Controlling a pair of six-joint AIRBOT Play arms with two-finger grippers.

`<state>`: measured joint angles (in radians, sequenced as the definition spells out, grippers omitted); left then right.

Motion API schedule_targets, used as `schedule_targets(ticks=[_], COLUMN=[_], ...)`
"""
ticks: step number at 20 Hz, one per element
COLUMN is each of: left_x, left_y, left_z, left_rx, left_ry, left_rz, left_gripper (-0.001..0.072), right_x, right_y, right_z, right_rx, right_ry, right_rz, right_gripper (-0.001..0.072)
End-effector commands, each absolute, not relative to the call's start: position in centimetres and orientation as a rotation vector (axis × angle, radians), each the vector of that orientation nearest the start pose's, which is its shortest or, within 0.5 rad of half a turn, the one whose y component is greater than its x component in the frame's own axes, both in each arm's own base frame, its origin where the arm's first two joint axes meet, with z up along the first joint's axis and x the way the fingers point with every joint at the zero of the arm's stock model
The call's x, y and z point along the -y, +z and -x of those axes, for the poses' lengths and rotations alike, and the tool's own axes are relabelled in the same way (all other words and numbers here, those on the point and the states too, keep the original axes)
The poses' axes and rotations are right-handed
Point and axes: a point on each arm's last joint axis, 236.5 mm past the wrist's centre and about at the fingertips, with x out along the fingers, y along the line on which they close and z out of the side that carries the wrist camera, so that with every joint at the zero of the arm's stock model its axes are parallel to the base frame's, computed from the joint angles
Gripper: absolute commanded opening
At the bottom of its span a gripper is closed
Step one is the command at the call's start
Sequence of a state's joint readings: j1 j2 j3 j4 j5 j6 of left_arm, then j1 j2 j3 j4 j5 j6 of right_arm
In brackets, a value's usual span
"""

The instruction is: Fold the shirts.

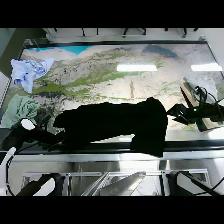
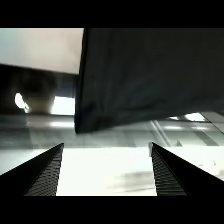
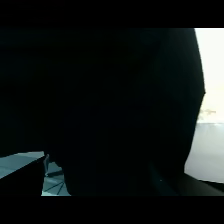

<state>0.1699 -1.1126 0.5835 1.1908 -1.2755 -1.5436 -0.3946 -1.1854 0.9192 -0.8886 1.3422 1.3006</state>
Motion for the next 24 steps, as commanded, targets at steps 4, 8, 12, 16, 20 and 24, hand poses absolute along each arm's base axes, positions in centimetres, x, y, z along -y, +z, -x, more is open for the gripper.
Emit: schedule_targets(ticks=[4, 8, 12, 16, 20, 24], left_x=[8.0, 8.3, 5.3, 4.8, 5.1, 5.6], left_y=[-12.4, -10.6, -7.6, -3.7, -0.3, 1.1], left_z=[-20.7, -23.1, -24.9, -23.9, -22.6, -22.7], left_rx=[-1.746, -1.577, -1.404, -1.319, -1.227, -1.165], left_ry=[-0.094, -0.135, -0.058, -0.067, -0.098, -0.109], left_rz=[0.564, 0.438, 0.307, 0.314, 0.296, 0.325], left_gripper=[0.0380, 0.0017, 0.0015, 0.0015, 0.0015, 0.0015], right_x=[-3.0, -2.2, -0.7, 0.6, -0.7, -1.9], right_y=[1.3, 0.6, -0.7, -4.0, -8.4, -10.9], right_z=[-32.1, -31.5, -30.4, -27.8, -25.4, -25.3], right_rx=[-1.297, -1.324, -1.377, -1.481, -1.526, -1.474], right_ry=[0.292, 0.274, 0.226, 0.137, 0.106, 0.054], right_rz=[-0.729, -0.673, -0.595, -0.566, -0.640, -0.747], right_gripper=[0.0698, 0.0698, 0.0699, 0.0699, 0.0698, 0.0699])
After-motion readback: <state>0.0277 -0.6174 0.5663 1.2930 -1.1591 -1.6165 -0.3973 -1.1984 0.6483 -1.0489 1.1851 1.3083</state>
